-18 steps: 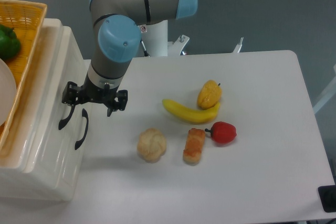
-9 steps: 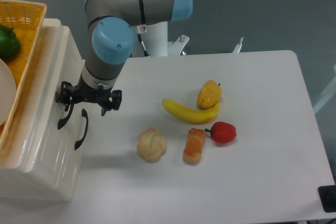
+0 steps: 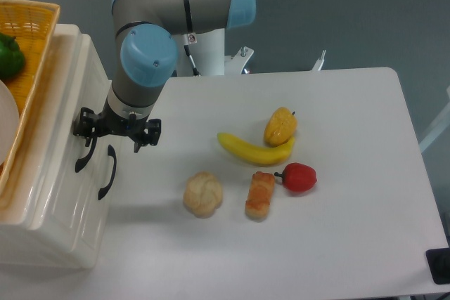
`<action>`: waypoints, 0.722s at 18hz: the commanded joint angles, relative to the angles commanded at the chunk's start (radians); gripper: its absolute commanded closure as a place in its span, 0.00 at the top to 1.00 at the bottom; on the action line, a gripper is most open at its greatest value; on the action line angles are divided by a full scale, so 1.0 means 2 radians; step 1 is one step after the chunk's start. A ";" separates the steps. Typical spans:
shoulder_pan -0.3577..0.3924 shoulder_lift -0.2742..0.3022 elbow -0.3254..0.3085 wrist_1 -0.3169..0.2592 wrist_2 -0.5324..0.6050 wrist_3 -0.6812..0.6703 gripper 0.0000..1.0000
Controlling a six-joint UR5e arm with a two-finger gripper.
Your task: Slide the top white drawer open
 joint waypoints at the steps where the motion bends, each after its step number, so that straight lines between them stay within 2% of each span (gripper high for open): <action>1: -0.001 -0.001 0.000 -0.001 0.000 0.001 1.00; 8: 0.000 -0.004 0.000 0.000 0.002 0.001 1.00; 13: 0.000 -0.007 0.004 0.001 0.024 0.001 1.00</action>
